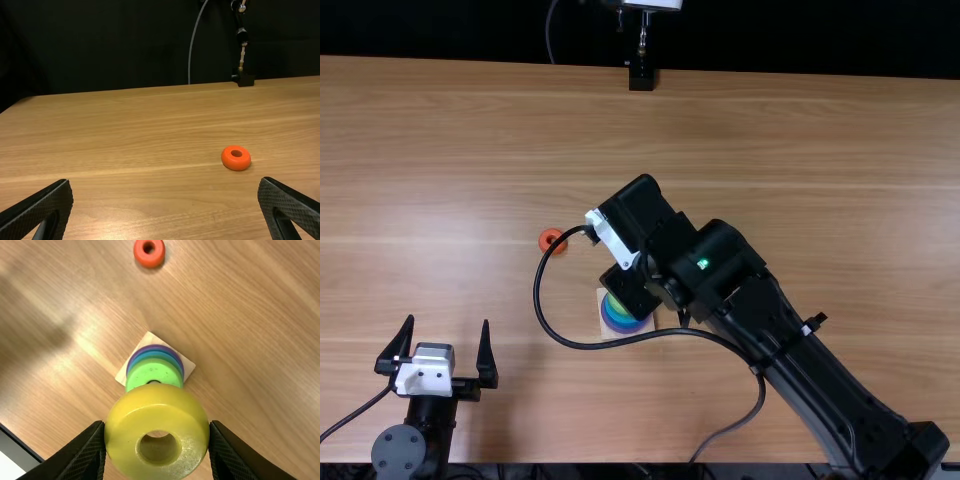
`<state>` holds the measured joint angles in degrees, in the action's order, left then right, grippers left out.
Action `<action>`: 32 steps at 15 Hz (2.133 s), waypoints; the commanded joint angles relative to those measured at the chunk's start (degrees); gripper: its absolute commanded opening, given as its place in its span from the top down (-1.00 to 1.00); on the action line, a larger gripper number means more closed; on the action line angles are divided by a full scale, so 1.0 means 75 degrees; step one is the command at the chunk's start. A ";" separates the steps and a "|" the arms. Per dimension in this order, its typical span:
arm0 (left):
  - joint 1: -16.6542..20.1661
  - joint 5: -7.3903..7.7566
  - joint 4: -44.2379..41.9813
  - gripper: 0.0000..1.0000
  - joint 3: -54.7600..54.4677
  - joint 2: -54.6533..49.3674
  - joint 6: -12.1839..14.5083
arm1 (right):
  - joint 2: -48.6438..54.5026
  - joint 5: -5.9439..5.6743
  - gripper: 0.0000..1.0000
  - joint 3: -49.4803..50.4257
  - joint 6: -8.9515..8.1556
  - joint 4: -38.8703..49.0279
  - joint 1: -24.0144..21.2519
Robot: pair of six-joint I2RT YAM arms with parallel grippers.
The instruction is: Build the Hanoi tower: stack the rings onto the peg from bottom to top in this color order: purple, dark blue, light blue, dark green, light green, yellow, orange.
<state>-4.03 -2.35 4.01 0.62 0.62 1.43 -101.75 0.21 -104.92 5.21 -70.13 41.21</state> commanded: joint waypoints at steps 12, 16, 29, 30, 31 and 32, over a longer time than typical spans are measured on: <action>0.0057 -0.0095 0.0407 -1.00 -0.0083 -0.0083 0.0062 | -0.0378 -0.0070 -0.87 -0.0284 -0.0034 -0.0052 0.0072; 0.0057 -0.0095 0.0407 -1.00 -0.0083 -0.0083 0.0062 | -0.0378 -0.0576 -1.00 -0.0284 -0.0020 0.0117 0.0060; 0.0057 -0.0095 0.0407 -1.00 -0.0083 -0.0083 0.0062 | 0.3583 -0.0646 -1.00 0.4615 0.0008 0.8639 -0.3409; 0.0057 -0.0095 0.0407 -1.00 -0.0083 -0.0083 0.0062 | 0.4263 -0.0632 -1.00 0.5494 0.0008 0.9019 -0.3725; 0.0057 -0.0095 0.0407 -1.00 -0.0083 -0.0083 0.0062 | 0.5001 -0.0590 -1.00 0.6408 0.0050 0.9145 -0.4053; 0.0057 -0.0095 0.0407 -1.00 -0.0083 -0.0083 0.0062 | 0.5892 -0.0590 -1.00 0.7310 0.0022 0.9201 -0.4264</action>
<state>-4.03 -2.33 4.01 0.64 0.62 1.48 -58.28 -4.51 -54.11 5.48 -0.64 10.09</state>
